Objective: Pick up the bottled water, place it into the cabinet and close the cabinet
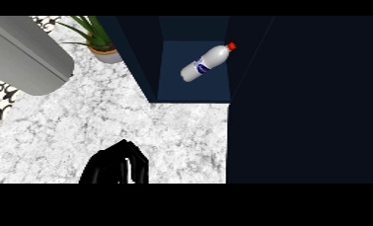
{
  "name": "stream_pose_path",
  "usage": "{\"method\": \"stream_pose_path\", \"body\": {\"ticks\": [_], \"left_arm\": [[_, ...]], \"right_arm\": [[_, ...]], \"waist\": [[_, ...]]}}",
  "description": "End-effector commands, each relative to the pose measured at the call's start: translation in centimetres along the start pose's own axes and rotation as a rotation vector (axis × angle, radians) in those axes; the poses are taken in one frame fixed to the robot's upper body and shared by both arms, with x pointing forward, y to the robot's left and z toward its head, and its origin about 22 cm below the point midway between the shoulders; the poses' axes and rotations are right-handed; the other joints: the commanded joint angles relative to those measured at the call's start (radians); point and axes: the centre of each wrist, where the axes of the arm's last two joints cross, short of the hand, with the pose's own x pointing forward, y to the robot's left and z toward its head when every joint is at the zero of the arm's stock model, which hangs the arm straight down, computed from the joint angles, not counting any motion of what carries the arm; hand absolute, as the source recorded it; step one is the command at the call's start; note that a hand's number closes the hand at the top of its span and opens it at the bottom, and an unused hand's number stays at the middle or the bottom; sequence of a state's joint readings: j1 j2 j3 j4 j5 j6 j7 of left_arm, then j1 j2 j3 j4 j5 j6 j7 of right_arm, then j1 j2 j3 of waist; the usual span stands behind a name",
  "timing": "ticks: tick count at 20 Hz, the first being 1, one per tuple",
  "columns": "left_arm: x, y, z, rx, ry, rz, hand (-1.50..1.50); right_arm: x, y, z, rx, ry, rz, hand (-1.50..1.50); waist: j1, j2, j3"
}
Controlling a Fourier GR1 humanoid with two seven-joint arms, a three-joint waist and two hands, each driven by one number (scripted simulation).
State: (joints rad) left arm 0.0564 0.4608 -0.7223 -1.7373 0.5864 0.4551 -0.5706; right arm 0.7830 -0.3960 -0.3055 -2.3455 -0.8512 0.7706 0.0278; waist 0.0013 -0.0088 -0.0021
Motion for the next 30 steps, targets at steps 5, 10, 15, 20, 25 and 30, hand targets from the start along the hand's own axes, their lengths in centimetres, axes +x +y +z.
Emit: {"method": "stream_pose_path", "body": {"ticks": [5, 10, 15, 20, 25, 30], "left_arm": [[3.1, 4.5, 2.0, 0.025, -0.038, -0.016, -1.5], [6.4, 7.4, 1.8, 0.035, -0.079, 0.009, -1.5], [7.7, 9.6, 2.4, 0.078, -0.076, -0.045, -1.5], [8.4, 10.6, 3.3, 0.076, -0.052, -0.032, -1.5], [9.6, 11.6, 3.5, 0.077, -0.051, -0.022, -1.5], [10.0, 12.3, 4.3, 0.087, -0.036, -0.014, -1.5]], "right_arm": [[4.6, 4.9, -2.4, 0.204, -0.057, 0.186, 1.5], [3.8, 5.1, -2.9, 0.261, -0.027, 0.17, 1.5], [4.1, 6.1, -3.8, 0.332, -0.037, 0.151, 1.5], [4.0, 6.3, -5.1, 0.427, -0.042, 0.155, 1.5], [3.6, 6.3, -6.5, 0.505, -0.036, 0.156, 1.5], [3.1, 6.4, -7.9, 0.579, -0.005, 0.171, 1.5]], "waist": [[-0.012, -0.005, -0.003], [0.004, -0.009, -0.004], [0.005, -0.015, -0.009], [0.02, -0.013, -0.012], [0.035, -0.022, -0.017], [0.038, -0.031, -0.019]]}}
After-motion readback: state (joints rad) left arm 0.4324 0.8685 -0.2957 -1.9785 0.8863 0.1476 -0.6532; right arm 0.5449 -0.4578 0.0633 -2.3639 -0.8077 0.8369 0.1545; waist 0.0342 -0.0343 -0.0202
